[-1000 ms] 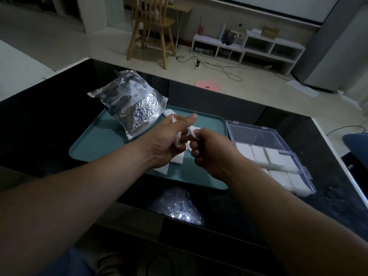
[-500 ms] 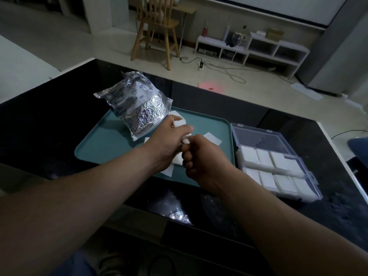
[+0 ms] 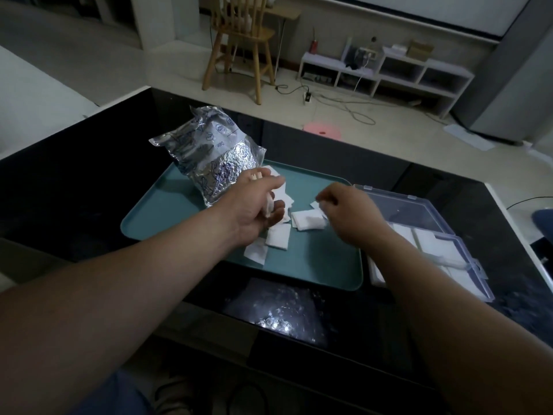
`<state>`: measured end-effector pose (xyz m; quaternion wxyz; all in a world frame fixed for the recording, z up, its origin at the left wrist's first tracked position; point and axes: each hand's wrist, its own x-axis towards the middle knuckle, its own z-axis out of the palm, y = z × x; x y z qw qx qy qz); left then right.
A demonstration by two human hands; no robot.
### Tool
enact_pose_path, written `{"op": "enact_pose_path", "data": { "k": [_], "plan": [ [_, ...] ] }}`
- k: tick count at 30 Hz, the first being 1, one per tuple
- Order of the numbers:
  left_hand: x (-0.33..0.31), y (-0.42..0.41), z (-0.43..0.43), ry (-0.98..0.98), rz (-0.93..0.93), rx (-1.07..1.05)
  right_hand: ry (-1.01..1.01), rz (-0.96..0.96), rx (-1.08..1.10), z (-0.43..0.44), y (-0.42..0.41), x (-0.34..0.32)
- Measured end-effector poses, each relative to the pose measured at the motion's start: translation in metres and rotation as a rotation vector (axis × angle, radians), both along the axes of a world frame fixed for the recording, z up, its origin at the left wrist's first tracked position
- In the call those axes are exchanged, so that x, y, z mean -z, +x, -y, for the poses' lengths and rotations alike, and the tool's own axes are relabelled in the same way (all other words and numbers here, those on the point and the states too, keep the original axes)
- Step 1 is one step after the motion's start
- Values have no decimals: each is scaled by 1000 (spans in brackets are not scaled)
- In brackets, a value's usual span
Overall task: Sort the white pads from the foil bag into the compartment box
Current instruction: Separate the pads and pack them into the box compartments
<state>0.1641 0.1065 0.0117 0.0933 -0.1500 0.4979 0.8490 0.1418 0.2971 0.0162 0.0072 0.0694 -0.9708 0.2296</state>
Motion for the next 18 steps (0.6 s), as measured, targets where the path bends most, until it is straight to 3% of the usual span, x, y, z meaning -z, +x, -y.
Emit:
{"op": "enact_pose_path", "data": {
  "k": [3,7,15,18],
  "plan": [
    [3,0,-2,-28,-8,25,267,120,-180,0,-6,20],
    [6,-1,-1,-39,-10,64,497,11,-258,3,-4,20],
    [18,1,-7,-153,-11,79,432,38,-172,4,22,18],
    [19,2,-10,-164,-21,88,140,171,-50,-1,24,14]
  ]
}}
